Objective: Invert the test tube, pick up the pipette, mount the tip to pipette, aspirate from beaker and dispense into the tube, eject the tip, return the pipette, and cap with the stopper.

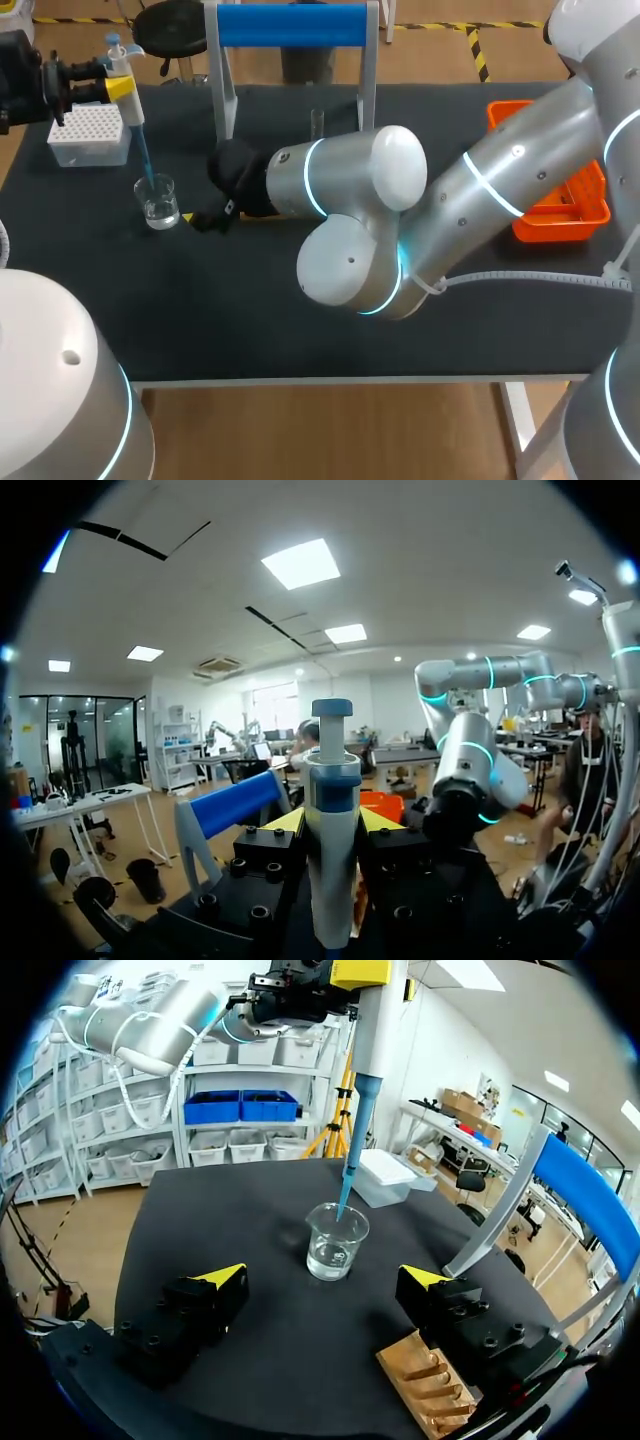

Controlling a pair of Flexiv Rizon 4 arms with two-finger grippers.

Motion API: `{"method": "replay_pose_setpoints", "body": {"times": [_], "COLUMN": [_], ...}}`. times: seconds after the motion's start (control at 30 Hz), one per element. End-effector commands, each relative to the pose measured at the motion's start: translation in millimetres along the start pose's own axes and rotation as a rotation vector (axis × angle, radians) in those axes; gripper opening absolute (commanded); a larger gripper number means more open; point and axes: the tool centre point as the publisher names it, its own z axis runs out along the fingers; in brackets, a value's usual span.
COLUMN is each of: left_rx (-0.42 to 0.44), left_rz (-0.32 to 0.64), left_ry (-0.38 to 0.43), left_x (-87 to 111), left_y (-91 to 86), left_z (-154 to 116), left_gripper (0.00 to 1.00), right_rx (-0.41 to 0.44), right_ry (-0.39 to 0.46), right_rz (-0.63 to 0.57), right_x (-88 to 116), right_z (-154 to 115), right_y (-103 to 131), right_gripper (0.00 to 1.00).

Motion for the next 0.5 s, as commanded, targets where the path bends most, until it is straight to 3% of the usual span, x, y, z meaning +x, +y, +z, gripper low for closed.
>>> {"method": "replay_pose_setpoints", "body": {"times": [0.03,0.5], "left_rx": [0.01,0.017], "left_rz": [-0.001,-0.018], "left_ry": [0.004,0.003], "left_x": [-3.6,-9.8], "left_y": [7.2,24.9], "left_z": [0.8,-0.2], "left_gripper": [0.0,0.0], "right_rx": [-0.001,-0.001], "right_ry": [0.002,0.002], "right_rz": [0.001,0.001], "right_x": [-0.4,-0.4], "right_z": [0.6,0.6], "right_y": [-0.5,-0.5], "right_gripper": [1.0,1.0]}}
